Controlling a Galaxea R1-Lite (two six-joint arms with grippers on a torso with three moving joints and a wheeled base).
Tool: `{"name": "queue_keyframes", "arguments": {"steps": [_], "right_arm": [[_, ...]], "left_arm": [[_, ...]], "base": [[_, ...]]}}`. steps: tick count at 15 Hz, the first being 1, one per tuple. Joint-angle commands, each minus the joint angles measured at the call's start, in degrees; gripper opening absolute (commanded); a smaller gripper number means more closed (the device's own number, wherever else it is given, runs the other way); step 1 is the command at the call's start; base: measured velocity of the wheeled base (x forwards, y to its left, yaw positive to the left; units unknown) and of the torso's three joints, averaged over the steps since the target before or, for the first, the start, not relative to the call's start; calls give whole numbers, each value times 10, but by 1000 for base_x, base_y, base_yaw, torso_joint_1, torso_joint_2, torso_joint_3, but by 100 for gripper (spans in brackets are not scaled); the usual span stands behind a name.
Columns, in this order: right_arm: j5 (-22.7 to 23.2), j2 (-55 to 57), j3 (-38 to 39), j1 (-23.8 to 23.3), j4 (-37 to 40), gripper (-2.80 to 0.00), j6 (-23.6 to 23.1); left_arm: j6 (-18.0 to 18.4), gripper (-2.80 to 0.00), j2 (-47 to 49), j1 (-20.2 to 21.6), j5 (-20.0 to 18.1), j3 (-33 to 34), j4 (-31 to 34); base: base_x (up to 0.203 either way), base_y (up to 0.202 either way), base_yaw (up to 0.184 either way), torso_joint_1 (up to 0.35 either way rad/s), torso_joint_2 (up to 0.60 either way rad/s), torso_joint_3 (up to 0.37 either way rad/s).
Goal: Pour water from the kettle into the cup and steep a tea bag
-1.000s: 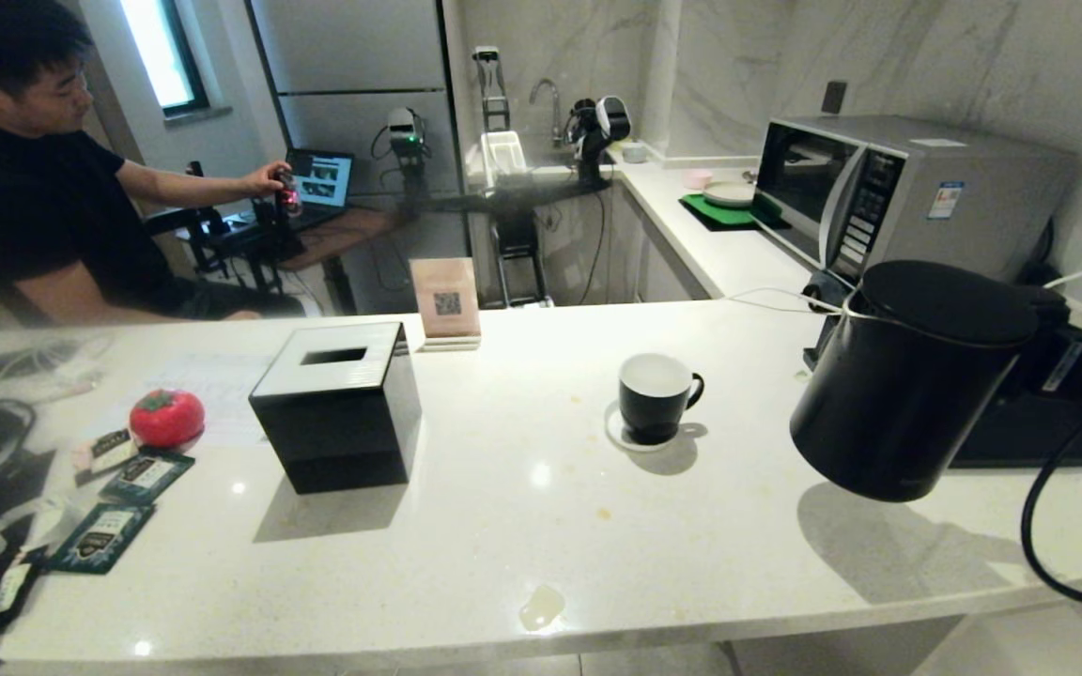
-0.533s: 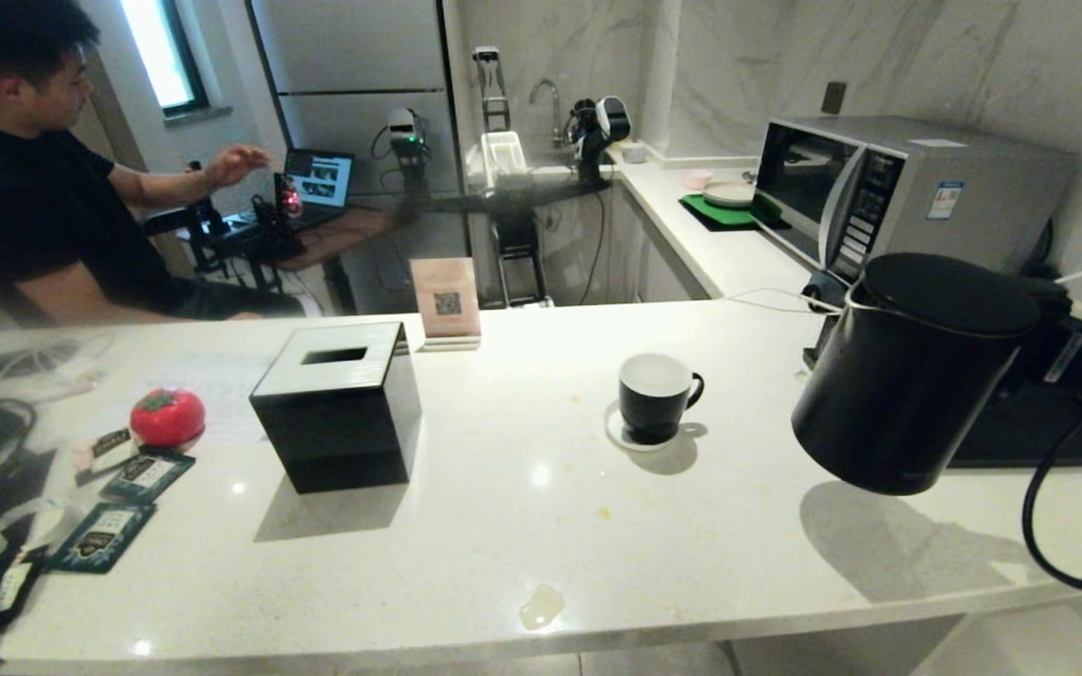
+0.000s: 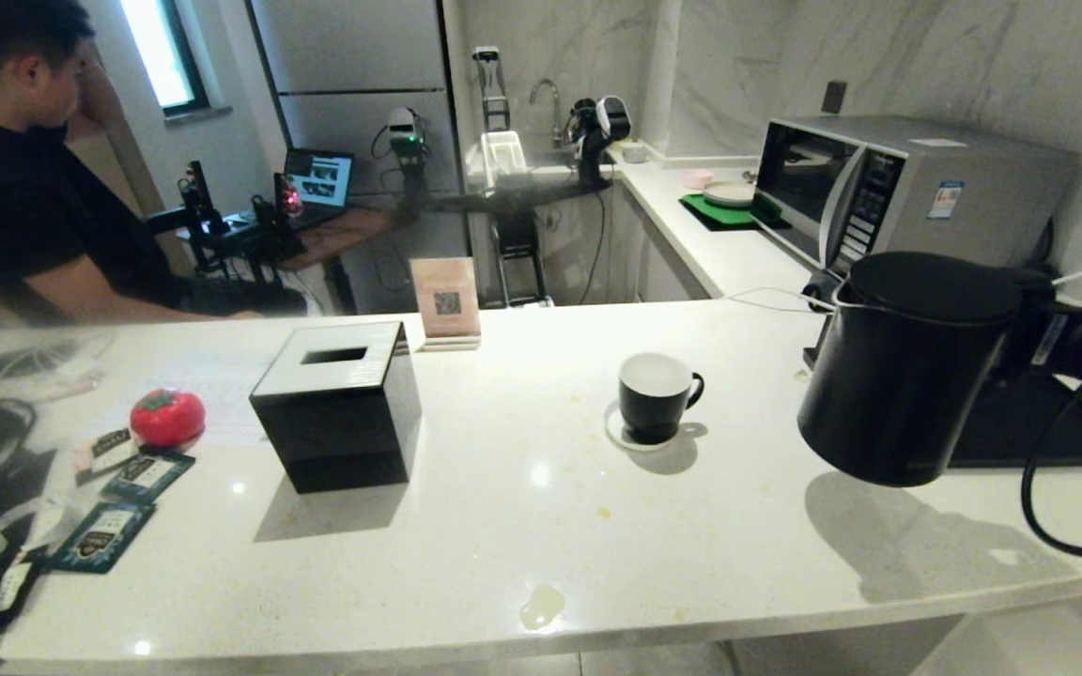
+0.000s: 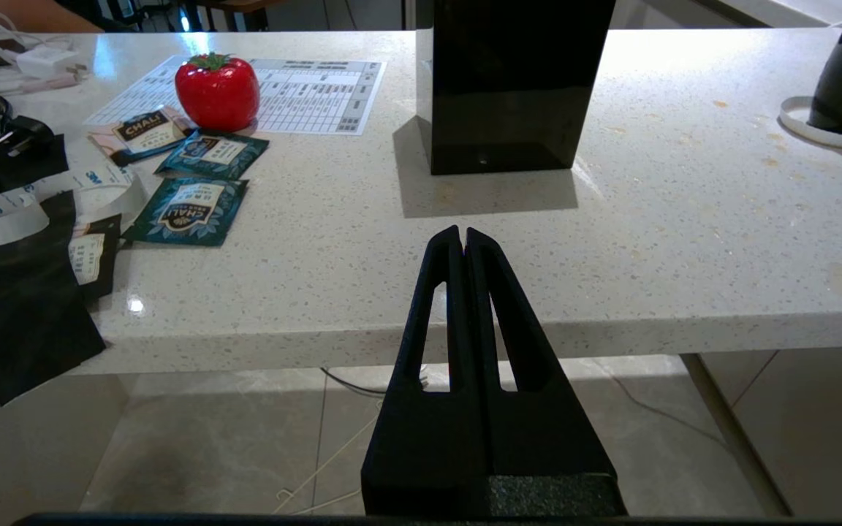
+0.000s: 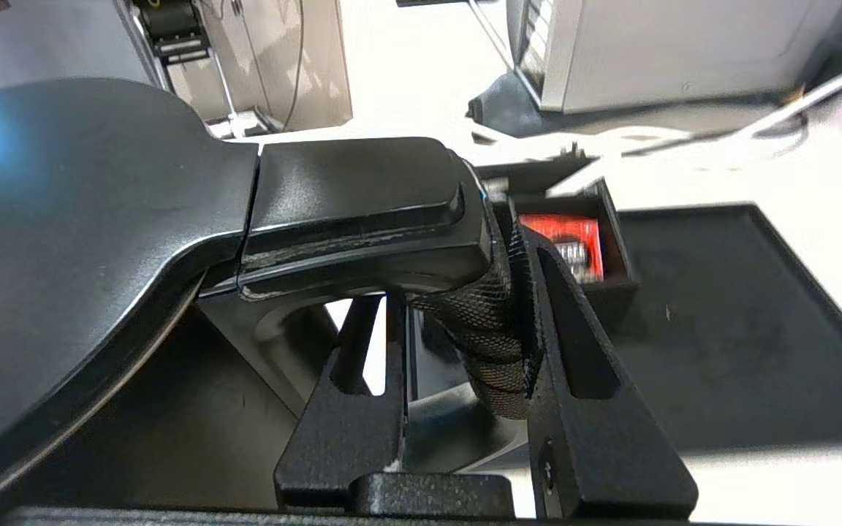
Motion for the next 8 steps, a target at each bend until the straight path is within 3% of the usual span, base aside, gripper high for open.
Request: {"name": "queue_keyframes", "arguments": {"steps": [1, 8], "right_arm": [[0, 18, -23, 1, 15, -280, -6], [-54, 54, -105, 31, 108, -280, -14]], "left_arm": [[0, -280, 1, 0, 1, 0, 0], [0, -280, 1, 0, 0, 0, 0]], "base": [[0, 0, 0, 0, 0, 0], [0, 0, 0, 0, 0, 0]]}}
